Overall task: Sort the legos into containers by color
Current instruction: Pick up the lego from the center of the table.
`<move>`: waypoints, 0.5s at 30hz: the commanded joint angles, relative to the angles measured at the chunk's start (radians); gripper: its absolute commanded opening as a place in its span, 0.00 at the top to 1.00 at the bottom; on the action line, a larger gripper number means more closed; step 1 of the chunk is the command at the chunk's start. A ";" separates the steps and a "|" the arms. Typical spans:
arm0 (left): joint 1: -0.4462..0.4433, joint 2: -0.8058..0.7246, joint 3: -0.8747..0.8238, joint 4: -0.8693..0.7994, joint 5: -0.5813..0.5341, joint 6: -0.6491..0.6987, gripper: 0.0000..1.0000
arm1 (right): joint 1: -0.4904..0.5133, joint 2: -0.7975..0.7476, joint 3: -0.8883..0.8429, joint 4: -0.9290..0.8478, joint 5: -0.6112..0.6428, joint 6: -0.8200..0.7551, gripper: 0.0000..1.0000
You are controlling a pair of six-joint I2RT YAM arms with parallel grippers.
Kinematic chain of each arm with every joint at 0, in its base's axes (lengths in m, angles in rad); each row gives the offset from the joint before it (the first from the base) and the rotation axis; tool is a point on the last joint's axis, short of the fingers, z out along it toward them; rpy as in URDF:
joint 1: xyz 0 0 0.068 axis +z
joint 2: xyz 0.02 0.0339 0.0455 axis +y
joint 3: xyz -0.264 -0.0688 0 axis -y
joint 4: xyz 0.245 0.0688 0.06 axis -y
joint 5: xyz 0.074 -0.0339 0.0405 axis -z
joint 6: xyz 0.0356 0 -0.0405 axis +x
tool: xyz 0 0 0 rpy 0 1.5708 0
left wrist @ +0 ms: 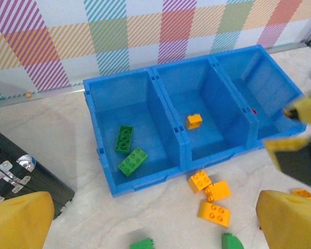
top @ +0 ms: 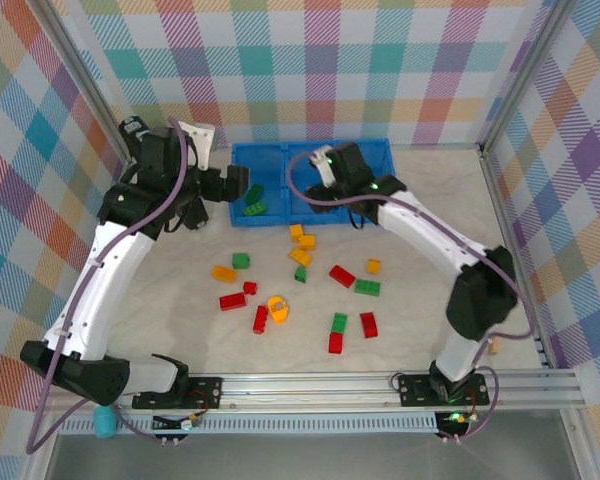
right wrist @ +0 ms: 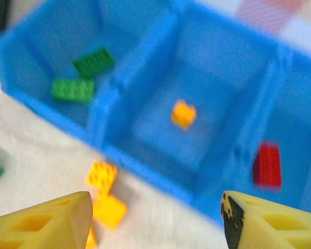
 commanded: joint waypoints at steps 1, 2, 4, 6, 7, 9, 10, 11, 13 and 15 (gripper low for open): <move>0.018 0.013 0.025 0.025 0.033 -0.040 0.00 | -0.018 -0.135 -0.202 -0.105 0.017 0.249 0.33; 0.023 0.014 0.022 0.028 0.035 -0.040 0.00 | -0.026 -0.180 -0.266 -0.116 0.005 0.311 0.33; 0.031 0.017 0.016 0.031 0.039 -0.042 0.00 | -0.033 -0.261 -0.398 -0.118 -0.054 0.393 0.33; 0.036 0.021 0.012 0.036 0.045 -0.045 0.00 | -0.032 -0.344 -0.521 -0.109 -0.113 0.466 0.33; 0.037 0.021 0.011 0.039 0.050 -0.046 0.00 | -0.032 -0.379 -0.562 -0.114 -0.125 0.494 0.33; 0.040 0.021 0.009 0.039 0.056 -0.047 0.00 | -0.032 -0.458 -0.648 -0.133 -0.127 0.560 0.33; 0.040 0.020 0.009 0.038 0.057 -0.048 0.00 | -0.033 -0.488 -0.674 -0.146 -0.123 0.592 0.32; 0.042 0.018 0.008 0.038 0.057 -0.048 0.00 | -0.032 -0.521 -0.699 -0.159 -0.119 0.628 0.32; 0.042 0.013 0.003 0.041 0.059 -0.047 0.00 | -0.032 -0.567 -0.733 -0.182 -0.120 0.690 0.29; 0.042 0.008 -0.005 0.043 0.063 -0.048 0.00 | -0.033 -0.594 -0.767 -0.191 -0.121 0.757 0.22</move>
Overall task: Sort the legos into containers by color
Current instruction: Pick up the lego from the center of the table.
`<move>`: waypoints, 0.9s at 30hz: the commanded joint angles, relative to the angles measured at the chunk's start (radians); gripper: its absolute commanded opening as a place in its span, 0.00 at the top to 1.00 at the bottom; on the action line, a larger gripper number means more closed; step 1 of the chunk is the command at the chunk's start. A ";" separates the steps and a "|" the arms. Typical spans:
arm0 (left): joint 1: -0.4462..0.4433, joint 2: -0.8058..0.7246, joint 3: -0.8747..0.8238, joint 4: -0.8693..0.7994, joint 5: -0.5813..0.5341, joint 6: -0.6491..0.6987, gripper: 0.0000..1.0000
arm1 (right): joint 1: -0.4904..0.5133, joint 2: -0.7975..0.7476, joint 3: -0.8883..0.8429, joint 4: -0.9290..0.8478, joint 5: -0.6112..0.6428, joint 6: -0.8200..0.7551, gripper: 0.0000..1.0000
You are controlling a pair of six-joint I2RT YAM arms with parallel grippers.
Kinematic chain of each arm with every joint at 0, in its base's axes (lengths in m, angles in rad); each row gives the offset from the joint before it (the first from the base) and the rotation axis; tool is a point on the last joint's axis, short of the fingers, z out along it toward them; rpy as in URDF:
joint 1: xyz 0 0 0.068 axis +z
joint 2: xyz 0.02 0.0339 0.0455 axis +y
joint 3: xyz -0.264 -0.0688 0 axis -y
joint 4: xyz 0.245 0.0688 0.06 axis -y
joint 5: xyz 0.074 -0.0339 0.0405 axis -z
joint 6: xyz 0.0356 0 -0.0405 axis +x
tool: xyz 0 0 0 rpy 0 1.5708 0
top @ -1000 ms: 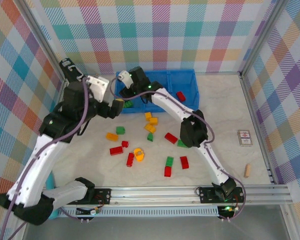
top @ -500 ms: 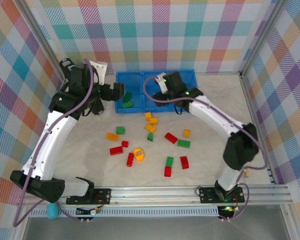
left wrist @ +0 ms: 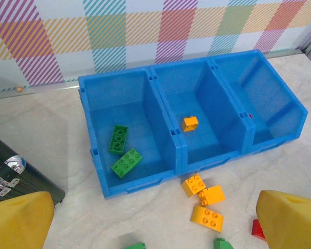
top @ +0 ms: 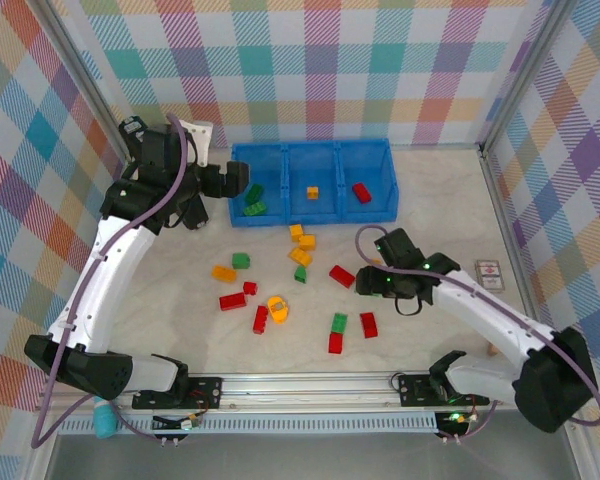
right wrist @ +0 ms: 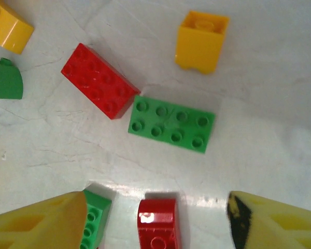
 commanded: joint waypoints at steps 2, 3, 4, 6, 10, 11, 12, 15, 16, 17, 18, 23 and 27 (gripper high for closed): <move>0.012 -0.018 -0.011 0.030 0.023 -0.018 0.00 | -0.003 -0.046 -0.065 -0.005 -0.037 0.203 0.18; 0.012 -0.018 -0.012 0.030 0.024 -0.019 0.00 | -0.005 -0.048 -0.081 0.015 -0.047 0.226 0.17; 0.013 -0.020 -0.014 0.030 0.027 -0.020 0.00 | -0.005 -0.047 -0.095 0.036 -0.057 0.237 0.15; 0.013 -0.021 -0.014 0.032 0.032 -0.020 0.00 | -0.008 -0.041 -0.114 0.084 -0.072 0.245 0.14; 0.013 -0.025 -0.015 0.030 0.037 -0.018 0.00 | -0.013 0.031 -0.089 0.097 -0.063 0.204 0.10; 0.013 -0.027 -0.016 0.030 0.038 -0.018 0.00 | -0.013 0.057 -0.079 0.103 -0.061 0.191 0.08; 0.015 -0.027 -0.017 0.030 0.039 -0.016 0.00 | -0.012 0.079 -0.072 0.113 -0.059 0.180 0.06; 0.015 -0.029 -0.018 0.027 0.038 -0.014 0.00 | -0.013 0.141 -0.060 0.167 -0.069 0.155 0.03; 0.015 -0.029 -0.018 0.026 0.036 -0.012 0.00 | -0.013 0.164 -0.054 0.176 -0.065 0.149 0.03; 0.016 -0.030 -0.018 0.026 0.033 -0.011 0.00 | -0.012 0.186 -0.046 0.178 -0.060 0.143 0.03; 0.018 -0.031 -0.020 0.026 0.033 -0.010 0.00 | -0.013 0.204 -0.036 0.178 -0.056 0.132 0.03; 0.023 -0.030 -0.020 0.026 0.036 -0.010 0.00 | -0.013 0.289 0.022 0.161 -0.020 0.080 0.03; 0.026 -0.031 -0.021 0.024 0.038 -0.009 0.00 | -0.014 0.347 0.059 0.135 0.003 0.050 0.07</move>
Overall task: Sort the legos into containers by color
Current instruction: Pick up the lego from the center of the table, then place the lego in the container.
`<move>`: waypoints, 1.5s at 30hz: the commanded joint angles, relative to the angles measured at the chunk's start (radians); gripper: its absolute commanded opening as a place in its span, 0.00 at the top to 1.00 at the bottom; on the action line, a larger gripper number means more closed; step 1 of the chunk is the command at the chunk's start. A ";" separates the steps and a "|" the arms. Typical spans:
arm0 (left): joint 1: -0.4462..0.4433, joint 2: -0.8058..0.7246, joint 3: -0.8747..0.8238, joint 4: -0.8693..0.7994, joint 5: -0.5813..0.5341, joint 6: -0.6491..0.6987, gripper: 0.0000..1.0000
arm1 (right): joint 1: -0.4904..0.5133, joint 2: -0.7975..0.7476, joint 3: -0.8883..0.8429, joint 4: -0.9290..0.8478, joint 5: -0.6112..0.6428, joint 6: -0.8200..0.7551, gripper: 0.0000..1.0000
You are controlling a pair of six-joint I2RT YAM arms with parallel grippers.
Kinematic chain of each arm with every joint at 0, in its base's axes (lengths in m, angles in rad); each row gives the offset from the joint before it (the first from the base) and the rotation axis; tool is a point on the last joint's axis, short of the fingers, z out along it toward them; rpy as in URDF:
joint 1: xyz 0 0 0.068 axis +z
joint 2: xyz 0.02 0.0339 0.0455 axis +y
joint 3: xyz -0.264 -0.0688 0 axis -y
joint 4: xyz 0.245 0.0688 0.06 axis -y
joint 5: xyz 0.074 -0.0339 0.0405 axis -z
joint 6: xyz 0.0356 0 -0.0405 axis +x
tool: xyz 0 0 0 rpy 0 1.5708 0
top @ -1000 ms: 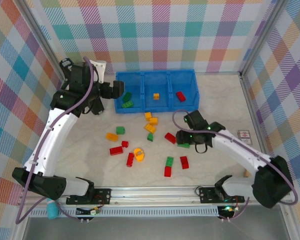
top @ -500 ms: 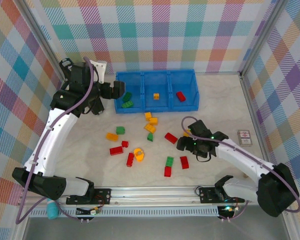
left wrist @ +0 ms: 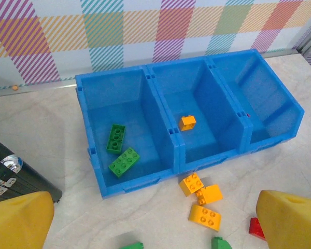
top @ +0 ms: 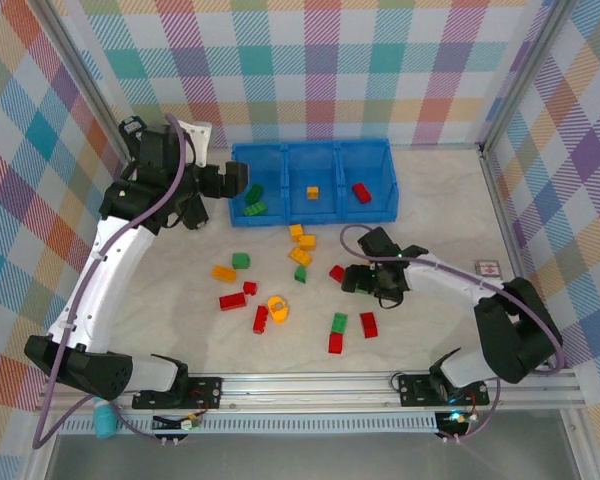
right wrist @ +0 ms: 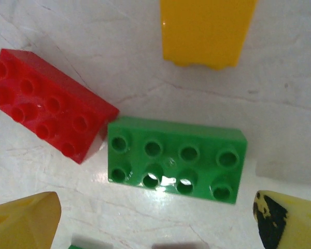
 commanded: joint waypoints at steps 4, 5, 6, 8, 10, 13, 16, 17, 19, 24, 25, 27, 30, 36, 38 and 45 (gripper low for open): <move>0.015 -0.029 -0.011 0.019 0.011 -0.009 0.00 | -0.008 0.066 0.052 -0.034 0.044 -0.064 0.11; 0.016 -0.030 -0.011 0.018 0.012 -0.009 0.00 | -0.008 0.071 0.052 -0.035 0.048 -0.067 0.12; 0.016 -0.030 -0.011 0.018 0.013 -0.009 0.00 | -0.008 0.076 0.053 -0.035 0.054 -0.073 0.13; 0.018 -0.029 -0.013 0.018 0.014 -0.008 0.00 | -0.008 0.083 0.051 -0.036 0.056 -0.081 0.14; 0.018 -0.030 -0.013 0.018 0.015 -0.009 0.00 | -0.008 0.089 0.050 -0.037 0.059 -0.089 0.15; 0.019 -0.031 -0.017 0.020 0.014 -0.007 0.00 | -0.008 0.099 0.052 -0.047 0.075 -0.093 0.17; 0.019 -0.030 -0.017 0.021 0.015 -0.008 0.00 | -0.009 0.114 0.061 -0.048 0.088 -0.099 0.19; 0.019 -0.030 -0.016 0.020 0.015 -0.008 0.00 | -0.010 0.123 0.067 -0.046 0.088 -0.101 0.19; 0.019 -0.030 -0.016 0.020 0.015 -0.008 0.00 | -0.011 0.139 0.077 -0.042 0.088 -0.105 0.20; 0.021 -0.035 -0.023 0.021 -0.001 -0.008 0.00 | -0.011 0.182 0.092 -0.022 0.083 -0.110 0.23; 0.022 -0.035 -0.025 0.022 -0.003 -0.007 0.00 | -0.012 0.189 0.093 -0.019 0.083 -0.110 0.24; 0.022 -0.035 -0.026 0.023 -0.001 -0.006 0.00 | -0.012 0.200 0.094 -0.017 0.078 -0.110 0.29; 0.027 -0.032 -0.026 0.025 0.003 -0.007 0.00 | -0.012 0.208 0.096 -0.018 0.073 -0.107 0.34; 0.032 -0.036 -0.034 0.028 0.009 -0.009 0.00 | -0.013 0.190 0.132 -0.064 0.073 -0.138 0.49; 0.033 -0.036 -0.033 0.028 0.008 -0.009 0.00 | -0.014 0.172 0.175 -0.105 0.079 -0.165 0.48; 0.039 -0.038 -0.032 0.026 0.001 -0.009 0.00 | -0.018 0.189 0.516 -0.329 0.052 -0.322 0.52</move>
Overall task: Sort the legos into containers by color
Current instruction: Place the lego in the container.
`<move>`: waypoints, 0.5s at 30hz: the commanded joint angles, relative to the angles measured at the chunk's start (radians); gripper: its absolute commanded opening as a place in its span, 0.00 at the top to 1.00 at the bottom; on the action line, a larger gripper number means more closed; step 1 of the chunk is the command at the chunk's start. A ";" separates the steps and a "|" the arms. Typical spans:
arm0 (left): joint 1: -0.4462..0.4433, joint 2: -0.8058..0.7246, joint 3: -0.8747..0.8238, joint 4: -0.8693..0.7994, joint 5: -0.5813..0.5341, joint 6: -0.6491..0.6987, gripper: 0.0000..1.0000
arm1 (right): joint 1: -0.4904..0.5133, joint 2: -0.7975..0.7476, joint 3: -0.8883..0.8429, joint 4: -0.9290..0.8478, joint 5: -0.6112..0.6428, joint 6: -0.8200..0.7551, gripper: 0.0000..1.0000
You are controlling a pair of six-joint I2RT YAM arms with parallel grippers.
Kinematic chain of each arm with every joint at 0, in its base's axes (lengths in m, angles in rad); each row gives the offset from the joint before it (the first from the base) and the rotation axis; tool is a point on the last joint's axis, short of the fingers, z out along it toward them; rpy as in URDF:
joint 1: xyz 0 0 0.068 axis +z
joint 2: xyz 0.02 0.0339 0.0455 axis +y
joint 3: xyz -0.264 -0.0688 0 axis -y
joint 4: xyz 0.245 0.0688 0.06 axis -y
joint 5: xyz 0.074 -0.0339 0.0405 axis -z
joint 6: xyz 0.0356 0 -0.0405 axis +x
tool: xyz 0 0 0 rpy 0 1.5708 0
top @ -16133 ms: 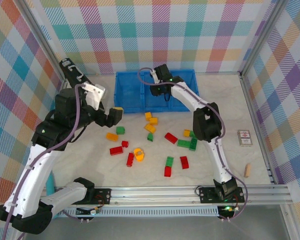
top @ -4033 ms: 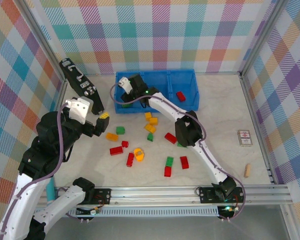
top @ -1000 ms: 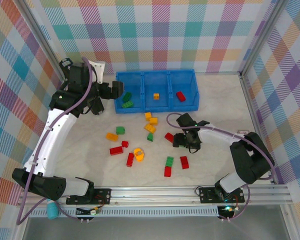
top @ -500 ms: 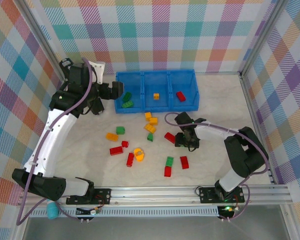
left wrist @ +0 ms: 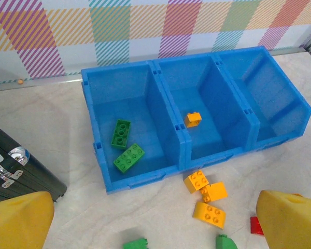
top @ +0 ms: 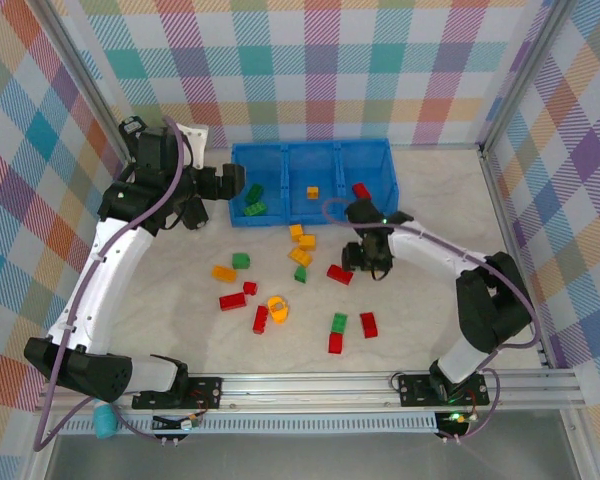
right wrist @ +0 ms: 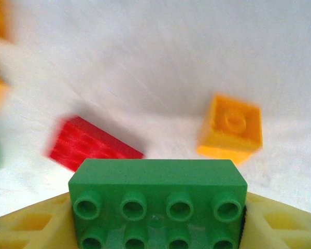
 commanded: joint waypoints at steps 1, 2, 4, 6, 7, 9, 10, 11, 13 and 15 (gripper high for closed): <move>0.022 -0.028 -0.009 0.024 -0.002 -0.009 0.00 | -0.005 0.020 0.161 -0.103 -0.028 -0.126 0.52; 0.025 -0.030 -0.011 0.026 -0.003 -0.010 0.00 | -0.005 0.039 0.217 -0.095 -0.046 -0.173 0.52; 0.030 -0.033 -0.012 0.025 -0.003 -0.011 0.00 | -0.005 0.087 0.319 -0.059 -0.065 -0.263 0.52; 0.035 -0.039 -0.017 0.028 -0.002 -0.015 0.00 | -0.005 0.155 0.447 -0.036 -0.068 -0.328 0.51; 0.036 -0.042 -0.021 0.032 -0.001 -0.017 0.00 | -0.004 0.199 0.523 -0.027 -0.072 -0.358 0.51; 0.039 -0.041 -0.025 0.035 -0.001 -0.018 0.00 | -0.004 0.280 0.652 0.012 -0.088 -0.403 0.52; 0.041 -0.038 -0.023 0.032 -0.002 -0.018 0.00 | -0.004 0.325 0.722 0.030 -0.105 -0.422 0.51; 0.043 -0.035 -0.021 0.030 -0.006 -0.019 0.00 | -0.003 0.371 0.797 0.041 -0.123 -0.439 0.51; 0.046 -0.033 -0.024 0.032 -0.005 -0.019 0.00 | 0.004 0.470 0.931 0.050 -0.149 -0.480 0.51; 0.050 -0.030 -0.025 0.032 -0.004 -0.019 0.00 | 0.016 0.561 1.050 0.059 -0.169 -0.529 0.51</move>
